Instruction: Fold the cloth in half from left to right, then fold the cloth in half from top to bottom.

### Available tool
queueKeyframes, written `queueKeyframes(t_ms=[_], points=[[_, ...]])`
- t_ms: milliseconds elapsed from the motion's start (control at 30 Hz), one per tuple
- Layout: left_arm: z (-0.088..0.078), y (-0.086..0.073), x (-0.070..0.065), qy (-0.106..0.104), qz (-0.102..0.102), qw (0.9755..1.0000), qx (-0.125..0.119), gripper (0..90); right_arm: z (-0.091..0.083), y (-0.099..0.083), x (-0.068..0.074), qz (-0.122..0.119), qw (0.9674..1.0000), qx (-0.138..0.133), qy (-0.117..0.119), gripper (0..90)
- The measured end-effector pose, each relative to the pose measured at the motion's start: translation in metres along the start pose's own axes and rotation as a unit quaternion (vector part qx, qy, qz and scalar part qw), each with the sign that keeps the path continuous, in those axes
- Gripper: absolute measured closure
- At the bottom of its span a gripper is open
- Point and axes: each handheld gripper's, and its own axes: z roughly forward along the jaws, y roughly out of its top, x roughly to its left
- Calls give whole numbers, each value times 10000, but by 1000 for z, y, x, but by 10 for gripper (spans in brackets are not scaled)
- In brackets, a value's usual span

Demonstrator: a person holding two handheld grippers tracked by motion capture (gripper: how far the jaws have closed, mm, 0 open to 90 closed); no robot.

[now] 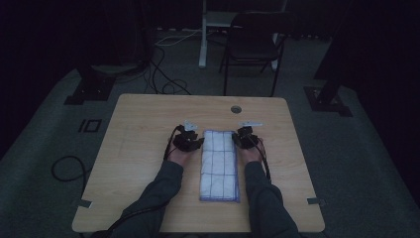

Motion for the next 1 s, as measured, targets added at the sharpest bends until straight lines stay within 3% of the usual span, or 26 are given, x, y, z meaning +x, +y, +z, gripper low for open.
queueKeyframes(t_ms=[633, 1000], points=[[27, 7, 6, 197, -261, 9990, 320, 601, -2, -2, -4, -5, 10000, 33, -16, 750], [36, 12, 8, 185, -505, 9981, 294, 578, -3, -2, -7, -2, 10000, 51, -20, 709]])
